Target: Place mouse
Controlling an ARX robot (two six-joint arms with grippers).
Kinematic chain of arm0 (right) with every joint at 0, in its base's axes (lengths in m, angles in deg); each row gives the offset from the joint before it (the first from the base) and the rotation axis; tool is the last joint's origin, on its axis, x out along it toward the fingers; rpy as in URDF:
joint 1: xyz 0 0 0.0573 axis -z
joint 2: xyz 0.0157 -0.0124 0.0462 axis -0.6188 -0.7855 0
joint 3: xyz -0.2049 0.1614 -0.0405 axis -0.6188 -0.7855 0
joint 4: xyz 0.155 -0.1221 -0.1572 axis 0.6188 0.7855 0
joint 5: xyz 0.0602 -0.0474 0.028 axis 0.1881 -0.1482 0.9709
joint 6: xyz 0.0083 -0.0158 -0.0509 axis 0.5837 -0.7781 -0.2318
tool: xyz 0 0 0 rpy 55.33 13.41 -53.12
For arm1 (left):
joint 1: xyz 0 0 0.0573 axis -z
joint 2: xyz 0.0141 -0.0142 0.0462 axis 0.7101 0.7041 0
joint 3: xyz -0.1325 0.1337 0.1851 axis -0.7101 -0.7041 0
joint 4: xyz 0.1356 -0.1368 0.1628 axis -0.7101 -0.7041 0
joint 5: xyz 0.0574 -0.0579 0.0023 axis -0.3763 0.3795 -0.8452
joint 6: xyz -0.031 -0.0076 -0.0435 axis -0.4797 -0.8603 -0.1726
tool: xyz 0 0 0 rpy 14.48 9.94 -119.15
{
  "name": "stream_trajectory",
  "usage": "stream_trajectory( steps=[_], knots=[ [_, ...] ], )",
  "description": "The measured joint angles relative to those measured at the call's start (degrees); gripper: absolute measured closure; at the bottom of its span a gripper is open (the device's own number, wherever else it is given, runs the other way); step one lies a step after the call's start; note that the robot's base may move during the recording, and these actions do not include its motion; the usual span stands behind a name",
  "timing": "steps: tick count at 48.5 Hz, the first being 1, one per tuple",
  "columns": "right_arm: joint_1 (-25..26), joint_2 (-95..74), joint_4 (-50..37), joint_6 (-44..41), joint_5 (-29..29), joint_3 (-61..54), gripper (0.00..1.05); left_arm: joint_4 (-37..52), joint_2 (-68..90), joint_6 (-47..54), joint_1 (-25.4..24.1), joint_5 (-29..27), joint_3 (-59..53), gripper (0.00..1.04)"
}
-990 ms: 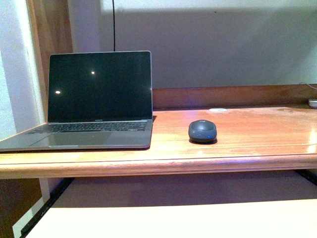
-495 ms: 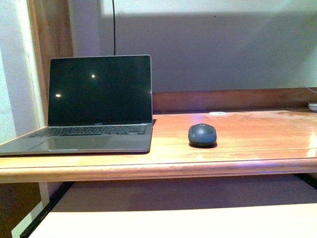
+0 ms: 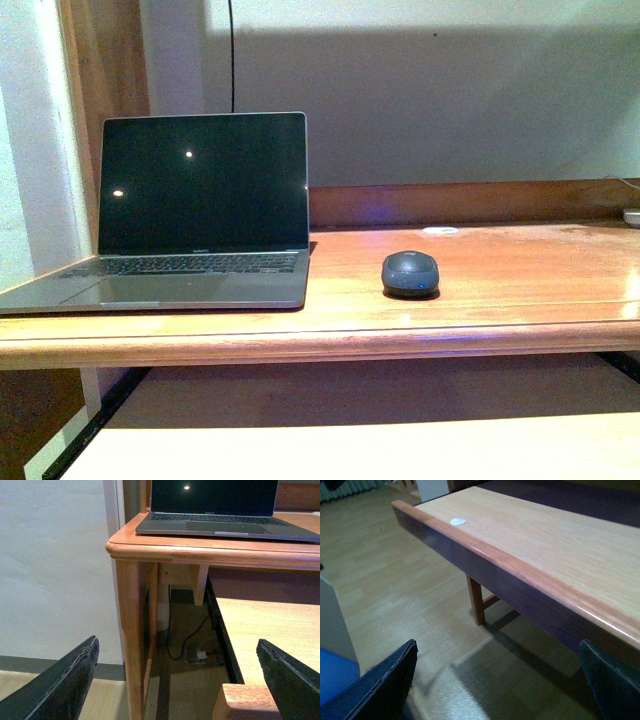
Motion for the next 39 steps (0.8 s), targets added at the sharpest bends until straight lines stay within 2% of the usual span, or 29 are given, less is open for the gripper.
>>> stream_trajectory(
  steps=[3, 4, 6, 12, 21, 26, 39],
  knots=[
    [-4.5, 6.1, -10.6, 11.5, -1.1, -3.3, 0.07, 0.0, 0.0, 0.0, 0.0, 0.0, 0.0, 0.08],
    [-5.4, 7.3, -12.8, 12.7, -1.5, -3.9, 0.07, 0.0, 0.0, 0.0, 0.0, 0.1, 0.0, 0.08],
    [-8.7, 11.1, -20.7, 22.2, -2.9, -6.2, 0.07, 0.0, 0.0, 0.0, 0.0, 0.0, 0.0, 0.08],
    [-16.4, 17.0, -37.9, 41.8, -6.6, -10.1, 0.07, 0.0, 0.0, 0.0, 0.0, 0.0, 0.0, 0.08],
    [-26.4, 17.1, -54.0, 65.6, -13.5, -12.3, 0.07, 0.0, 0.0, 0.0, 0.0, 0.0, 0.0, 0.08],
    [-28.6, 16.3, -54.7, 69.4, -13.9, -12.3, 0.07, 0.0, 0.0, 0.0, 0.0, 0.0, 0.0, 0.08],
    [-27.6, 12.7, -52.6, 67.4, -15.1, -12.3, 0.07, 0.0, 0.0, 0.0, 0.0, 0.0, 0.0, 0.08]
  ],
)
